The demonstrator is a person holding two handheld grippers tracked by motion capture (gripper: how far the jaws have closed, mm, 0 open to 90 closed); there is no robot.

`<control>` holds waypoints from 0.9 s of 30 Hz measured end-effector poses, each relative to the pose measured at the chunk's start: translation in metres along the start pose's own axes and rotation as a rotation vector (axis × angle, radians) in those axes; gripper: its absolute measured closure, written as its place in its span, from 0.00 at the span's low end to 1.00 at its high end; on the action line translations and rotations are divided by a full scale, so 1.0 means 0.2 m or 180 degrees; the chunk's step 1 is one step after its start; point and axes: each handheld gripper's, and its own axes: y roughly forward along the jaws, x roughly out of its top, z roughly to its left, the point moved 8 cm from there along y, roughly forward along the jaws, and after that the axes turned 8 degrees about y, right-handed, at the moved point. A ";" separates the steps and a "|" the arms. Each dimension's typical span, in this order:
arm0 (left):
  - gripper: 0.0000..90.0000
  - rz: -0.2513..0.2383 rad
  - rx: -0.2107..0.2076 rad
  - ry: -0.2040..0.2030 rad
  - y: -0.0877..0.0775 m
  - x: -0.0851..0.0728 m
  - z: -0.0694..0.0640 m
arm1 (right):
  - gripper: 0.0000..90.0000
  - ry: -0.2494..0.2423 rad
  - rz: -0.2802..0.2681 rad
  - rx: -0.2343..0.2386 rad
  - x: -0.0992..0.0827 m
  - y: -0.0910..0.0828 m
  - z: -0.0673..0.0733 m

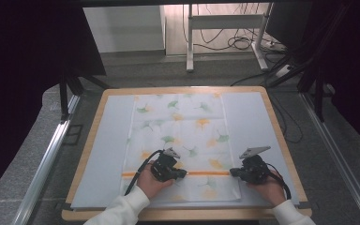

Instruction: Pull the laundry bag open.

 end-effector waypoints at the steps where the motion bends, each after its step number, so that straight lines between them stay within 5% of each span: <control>1: 1.00 -0.0006 -0.0006 -0.0008 -0.01 -0.01 0.01 | 1.00 0.0000 -0.0001 0.0000 0.00 0.00 0.00; 27: 1.00 -0.0083 0.0072 -0.0177 -0.15 -0.17 0.12 | 1.00 0.0029 0.0004 0.0024 0.00 0.00 0.00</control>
